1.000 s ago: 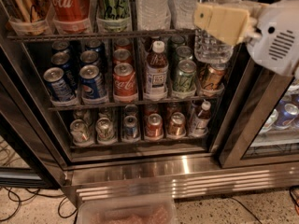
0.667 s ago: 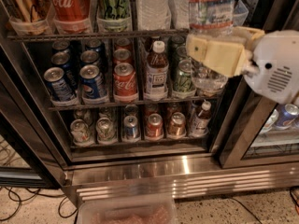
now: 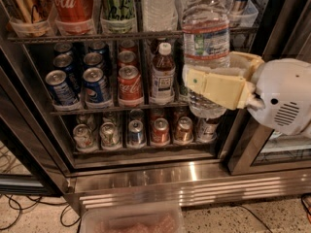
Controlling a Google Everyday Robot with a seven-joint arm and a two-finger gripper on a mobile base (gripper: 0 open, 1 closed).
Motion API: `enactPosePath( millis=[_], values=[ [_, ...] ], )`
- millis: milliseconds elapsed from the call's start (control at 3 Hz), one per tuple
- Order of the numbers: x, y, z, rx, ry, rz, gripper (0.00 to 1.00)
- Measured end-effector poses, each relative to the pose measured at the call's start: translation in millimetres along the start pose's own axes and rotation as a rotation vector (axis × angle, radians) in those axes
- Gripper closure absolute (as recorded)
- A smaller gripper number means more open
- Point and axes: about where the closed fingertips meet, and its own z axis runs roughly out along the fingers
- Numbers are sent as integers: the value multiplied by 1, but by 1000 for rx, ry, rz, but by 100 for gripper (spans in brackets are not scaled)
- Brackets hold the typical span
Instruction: Pick water bottle from top shelf of fridge
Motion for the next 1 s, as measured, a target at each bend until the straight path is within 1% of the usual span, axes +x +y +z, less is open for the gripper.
enactPosePath(
  millis=[333, 667, 1000],
  values=[
    [17, 13, 4, -18, 42, -56, 100],
    [43, 30, 13, -59, 105, -155, 100],
    [65, 42, 25, -117, 156, -252, 100]
  ],
)
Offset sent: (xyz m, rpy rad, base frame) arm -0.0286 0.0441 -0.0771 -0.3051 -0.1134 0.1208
